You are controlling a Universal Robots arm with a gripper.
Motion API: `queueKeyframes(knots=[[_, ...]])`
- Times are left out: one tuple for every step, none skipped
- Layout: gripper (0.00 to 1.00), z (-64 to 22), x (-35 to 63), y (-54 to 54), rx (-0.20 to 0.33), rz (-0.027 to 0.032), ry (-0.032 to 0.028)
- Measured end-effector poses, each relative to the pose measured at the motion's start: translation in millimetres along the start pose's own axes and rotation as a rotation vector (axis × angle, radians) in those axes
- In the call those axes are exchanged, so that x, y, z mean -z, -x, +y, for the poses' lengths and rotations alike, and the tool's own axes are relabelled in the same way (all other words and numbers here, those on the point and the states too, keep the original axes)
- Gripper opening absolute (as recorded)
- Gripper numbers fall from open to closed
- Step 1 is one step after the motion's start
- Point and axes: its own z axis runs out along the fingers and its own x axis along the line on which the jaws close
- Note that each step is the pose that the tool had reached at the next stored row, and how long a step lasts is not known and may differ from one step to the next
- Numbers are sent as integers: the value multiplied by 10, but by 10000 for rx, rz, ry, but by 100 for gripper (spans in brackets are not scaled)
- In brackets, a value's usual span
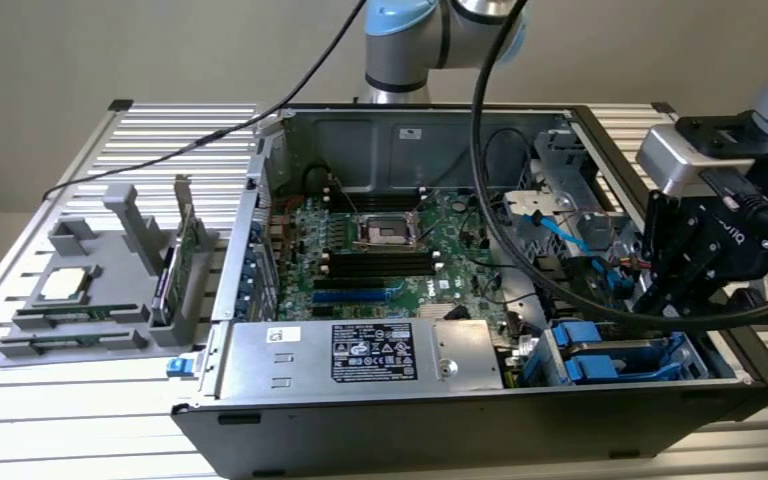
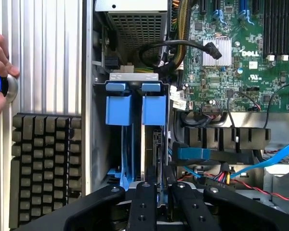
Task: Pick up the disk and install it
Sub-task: 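Insert the disk into the insertion slot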
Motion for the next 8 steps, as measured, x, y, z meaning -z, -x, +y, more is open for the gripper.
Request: queueKeyframes(knots=[[20,-3,-17,1,3,0,1],[20,-6,-35,2,5,0,1],[20,-9,-53,2,7,0,3],[20,-12,-72,3,9,0,3],[20,-13,-89,3,11,0,4],[20,-15,-105,4,11,5,6],[20,-16,-120,4,12,15,7],[20,-16,-133,5,10,19,7]])
